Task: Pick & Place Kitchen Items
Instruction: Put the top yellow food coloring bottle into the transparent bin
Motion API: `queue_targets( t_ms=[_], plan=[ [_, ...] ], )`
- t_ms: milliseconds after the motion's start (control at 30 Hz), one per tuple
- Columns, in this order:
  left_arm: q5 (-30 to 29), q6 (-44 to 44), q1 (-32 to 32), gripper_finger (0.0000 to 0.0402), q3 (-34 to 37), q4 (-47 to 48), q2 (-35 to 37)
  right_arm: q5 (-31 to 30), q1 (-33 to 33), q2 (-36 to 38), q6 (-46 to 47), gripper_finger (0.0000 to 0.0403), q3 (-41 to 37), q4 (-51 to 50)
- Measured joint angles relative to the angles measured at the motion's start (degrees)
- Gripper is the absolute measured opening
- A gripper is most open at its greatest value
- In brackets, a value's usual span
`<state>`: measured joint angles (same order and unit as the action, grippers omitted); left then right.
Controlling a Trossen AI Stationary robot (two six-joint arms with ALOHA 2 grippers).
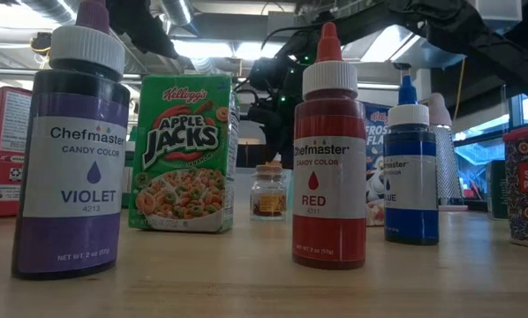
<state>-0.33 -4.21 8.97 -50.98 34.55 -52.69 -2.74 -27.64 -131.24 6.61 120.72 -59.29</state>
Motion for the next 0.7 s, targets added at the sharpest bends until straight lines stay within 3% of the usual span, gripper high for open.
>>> queue_targets(
  t_ms=[233, 700],
  plan=[
    [0.01, 0.01, 0.0, 0.0143, 0.0, 0.01, 0.0, 0.17, 0.0, 0.0, 0.0, 0.013, 0.01, -0.02],
    [0.01, 0.46, 0.0, 0.0143, 0.0, 0.49, 0.0, -0.07, 0.0, 0.02, 0.47, 0.0193, 0.01, 0.08]
  ],
)
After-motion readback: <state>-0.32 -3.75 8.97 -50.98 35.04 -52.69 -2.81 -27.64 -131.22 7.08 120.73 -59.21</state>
